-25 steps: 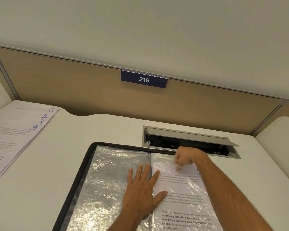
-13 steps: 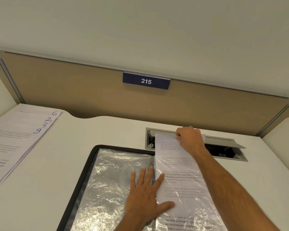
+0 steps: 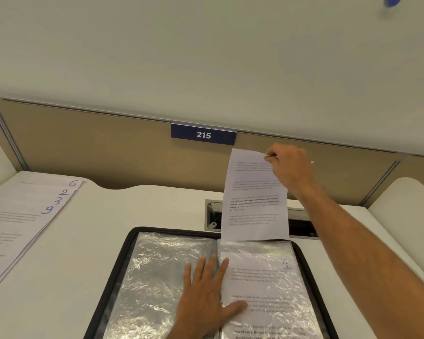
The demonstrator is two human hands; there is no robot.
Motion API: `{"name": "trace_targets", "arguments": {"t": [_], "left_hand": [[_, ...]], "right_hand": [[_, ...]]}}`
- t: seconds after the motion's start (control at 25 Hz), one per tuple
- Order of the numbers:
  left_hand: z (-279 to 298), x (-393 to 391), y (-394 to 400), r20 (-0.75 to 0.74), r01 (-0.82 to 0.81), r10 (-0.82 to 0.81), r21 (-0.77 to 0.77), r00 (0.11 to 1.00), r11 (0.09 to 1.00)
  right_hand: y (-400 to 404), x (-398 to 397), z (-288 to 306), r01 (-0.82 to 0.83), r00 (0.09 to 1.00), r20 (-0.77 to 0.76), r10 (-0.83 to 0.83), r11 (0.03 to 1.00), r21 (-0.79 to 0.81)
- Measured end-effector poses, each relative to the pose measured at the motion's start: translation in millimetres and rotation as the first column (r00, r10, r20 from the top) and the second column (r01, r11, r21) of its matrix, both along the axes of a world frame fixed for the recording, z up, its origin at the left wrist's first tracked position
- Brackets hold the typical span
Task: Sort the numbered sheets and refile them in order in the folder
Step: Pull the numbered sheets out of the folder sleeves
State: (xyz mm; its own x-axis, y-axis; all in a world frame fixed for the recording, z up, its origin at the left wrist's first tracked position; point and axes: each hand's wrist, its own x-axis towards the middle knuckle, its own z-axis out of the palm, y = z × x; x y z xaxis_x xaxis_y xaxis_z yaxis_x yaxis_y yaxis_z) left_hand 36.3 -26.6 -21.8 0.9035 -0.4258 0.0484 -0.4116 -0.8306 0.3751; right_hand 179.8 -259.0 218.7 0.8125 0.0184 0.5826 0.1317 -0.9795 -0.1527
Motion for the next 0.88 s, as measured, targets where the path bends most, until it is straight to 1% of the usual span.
{"name": "trace_targets", "arguments": {"t": [0.04, 0.08, 0.12, 0.2, 0.28, 0.36, 0.44, 0.52, 0.6, 0.64, 0.72, 0.76, 0.8, 0.84, 0.88], "left_hand": [[1, 0, 2, 0.016, -0.015, 0.016, -0.071, 1.0, 0.997], [4, 2, 4, -0.046, -0.016, 0.008, -0.182, 0.999, 0.983], [7, 3, 8, -0.089, -0.026, -0.003, -0.32, 0.996, 0.947], [23, 8, 17, -0.137, -0.105, 0.034, -0.56, 0.99, 0.822], [44, 17, 26, -0.149, -0.193, 0.125, -0.68, 0.981, 0.708], [72, 26, 38, -0.123, -0.23, 0.211, -0.754, 0.97, 0.615], [103, 34, 51, -0.115, -0.24, 0.254, -0.806, 0.96, 0.542], [128, 38, 66, -0.107, -0.249, 0.288, -0.816, 0.952, 0.521], [143, 39, 83, -0.105, -0.249, 0.294, -0.824, 0.95, 0.509], [147, 38, 93, -0.108, -0.239, 0.283, -0.842, 0.953, 0.483], [150, 32, 113, -0.131, -0.235, 0.27, -0.885, 0.954, 0.401], [150, 29, 125, -0.139, -0.241, 0.279, -0.895, 0.95, 0.375], [151, 25, 137, -0.142, -0.254, 0.305, -0.893, 0.942, 0.37], [151, 24, 150, -0.152, -0.274, 0.325, -0.888, 0.933, 0.37], [151, 23, 166, -0.171, -0.302, 0.346, -0.877, 0.923, 0.374]], "right_hand": [[1, -7, 10, -0.024, 0.999, -0.026, 0.025, 0.999, 0.032], [3, -14, 19, -0.05, 0.997, -0.058, 0.053, 0.997, 0.05], [6, -23, 29, -0.079, 0.993, -0.087, 0.084, 0.995, 0.06], [12, -39, 46, -0.141, 0.981, -0.123, 0.15, 0.987, 0.08], [21, -53, 62, -0.195, 0.966, -0.146, 0.212, 0.973, 0.123], [35, -68, 76, -0.225, 0.945, -0.197, 0.26, 0.957, 0.184], [54, -80, 86, -0.243, 0.919, -0.259, 0.296, 0.945, 0.218], [76, -89, 92, -0.269, 0.891, -0.302, 0.339, 0.93, 0.251], [99, -95, 97, -0.303, 0.866, -0.314, 0.389, 0.908, 0.289], [111, -97, 98, -0.318, 0.853, -0.319, 0.413, 0.896, 0.309], [134, -100, 99, -0.336, 0.828, -0.331, 0.452, 0.873, 0.354], [144, -101, 98, -0.332, 0.829, -0.328, 0.452, 0.871, 0.362], [153, -100, 93, -0.313, 0.857, -0.303, 0.416, 0.889, 0.335], [160, -98, 87, -0.272, 0.906, -0.251, 0.341, 0.924, 0.27], [167, -93, 74, -0.205, 0.948, -0.19, 0.254, 0.947, 0.246]]}}
